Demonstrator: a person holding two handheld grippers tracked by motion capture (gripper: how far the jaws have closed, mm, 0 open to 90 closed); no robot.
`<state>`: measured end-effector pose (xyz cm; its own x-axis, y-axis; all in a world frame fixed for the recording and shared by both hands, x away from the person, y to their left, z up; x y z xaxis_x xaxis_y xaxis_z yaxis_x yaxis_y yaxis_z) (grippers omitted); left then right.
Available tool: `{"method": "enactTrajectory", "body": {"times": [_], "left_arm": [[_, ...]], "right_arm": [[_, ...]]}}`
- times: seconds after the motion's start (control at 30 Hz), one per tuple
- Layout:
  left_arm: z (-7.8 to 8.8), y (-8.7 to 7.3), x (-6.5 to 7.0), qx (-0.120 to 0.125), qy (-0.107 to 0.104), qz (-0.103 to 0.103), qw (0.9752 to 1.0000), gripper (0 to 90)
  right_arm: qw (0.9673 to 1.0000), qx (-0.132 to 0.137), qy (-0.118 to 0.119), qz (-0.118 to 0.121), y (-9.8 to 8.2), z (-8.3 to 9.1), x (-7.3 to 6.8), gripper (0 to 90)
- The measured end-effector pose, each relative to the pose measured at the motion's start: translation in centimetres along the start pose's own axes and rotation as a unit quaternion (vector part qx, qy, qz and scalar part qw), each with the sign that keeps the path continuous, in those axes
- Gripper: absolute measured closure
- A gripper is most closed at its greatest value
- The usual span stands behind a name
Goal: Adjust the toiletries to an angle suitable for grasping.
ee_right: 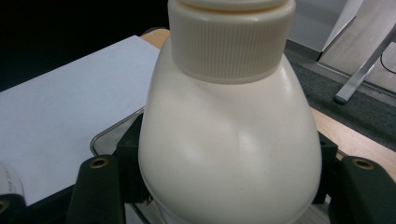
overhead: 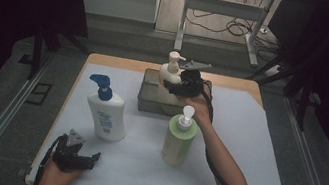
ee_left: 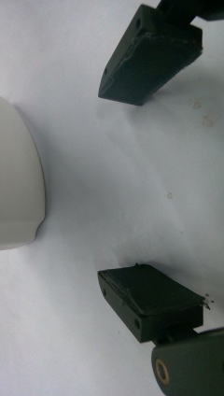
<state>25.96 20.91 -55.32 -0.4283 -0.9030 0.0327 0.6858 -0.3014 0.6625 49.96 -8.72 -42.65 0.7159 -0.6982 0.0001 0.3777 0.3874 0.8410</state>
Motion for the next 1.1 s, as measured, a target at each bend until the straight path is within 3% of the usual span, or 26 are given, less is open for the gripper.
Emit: {"method": "enactTrajectory", "body": {"times": [0.77, 1.1], "left_arm": [[0.0, 0.0, 0.0, 0.0, 0.0, 0.0, 1.0, 11.7], [0.0, 0.0, 0.0, 0.0, 0.0, 0.001, 1.0, 11.7]], "right_arm": [[0.9998, 0.0, 0.019, 0.002, -1.1, 0.4, 0.4, 34.3], [0.9995, 0.0, 0.03, 0.004, -1.8, 1.8, 0.8, 33.1]]}}
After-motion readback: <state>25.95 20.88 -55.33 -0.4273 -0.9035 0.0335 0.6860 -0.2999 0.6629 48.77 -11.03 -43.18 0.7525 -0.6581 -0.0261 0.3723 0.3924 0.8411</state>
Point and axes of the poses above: each handheld gripper's, and its own axes: z roughly backward along the jaws, y roughly out of its top, x roughly to its right, the point moved 4 cm from there along -z, roughly forward along the jaws, and after that the axes turned 1 degree about -x, right-handed, at the moved point
